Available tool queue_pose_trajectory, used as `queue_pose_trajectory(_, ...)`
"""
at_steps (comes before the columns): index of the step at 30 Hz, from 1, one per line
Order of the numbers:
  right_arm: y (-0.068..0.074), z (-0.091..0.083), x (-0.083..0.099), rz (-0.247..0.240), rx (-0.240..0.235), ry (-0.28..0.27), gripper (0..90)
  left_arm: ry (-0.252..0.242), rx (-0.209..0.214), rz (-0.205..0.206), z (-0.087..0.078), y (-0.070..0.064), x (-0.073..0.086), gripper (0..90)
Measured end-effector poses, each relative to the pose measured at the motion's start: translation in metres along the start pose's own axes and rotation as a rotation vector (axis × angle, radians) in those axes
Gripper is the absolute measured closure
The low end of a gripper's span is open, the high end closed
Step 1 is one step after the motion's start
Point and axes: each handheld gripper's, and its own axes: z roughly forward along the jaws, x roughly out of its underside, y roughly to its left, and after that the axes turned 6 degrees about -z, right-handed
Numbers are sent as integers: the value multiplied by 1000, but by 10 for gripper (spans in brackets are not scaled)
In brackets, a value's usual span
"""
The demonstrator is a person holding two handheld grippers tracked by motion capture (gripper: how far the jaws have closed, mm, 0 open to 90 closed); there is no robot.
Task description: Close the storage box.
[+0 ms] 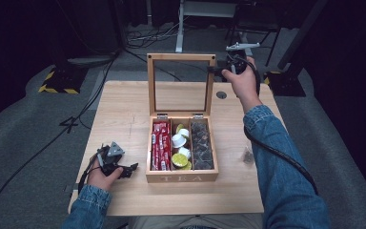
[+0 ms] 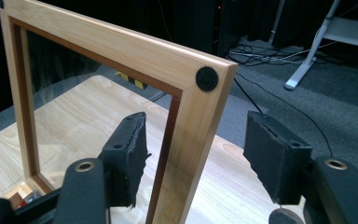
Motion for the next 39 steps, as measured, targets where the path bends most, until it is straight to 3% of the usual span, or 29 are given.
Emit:
queue_pose_trajectory(7, 2, 10, 0, 11, -45, -22, 489, 2, 2, 1, 0, 0, 0, 142)
queue_pose_trajectory(12, 6, 7, -3, -8, -32, -18, 505, 1, 0, 2, 0, 0, 0, 142)
queue_pose_trajectory(18, 10, -4, -2, -9, -42, -34, 529, 1, 2, 2, 0, 0, 0, 142)
queue_pose_trajectory(33, 32, -46, -1, -108, -81, -32, 568, 0, -2, 0, 1, 0, -1, 142)
queue_pose_trajectory(39, 39, -61, 3, -122, -107, -41, 585, 1, -2, 1, 2, 1, -2, 142)
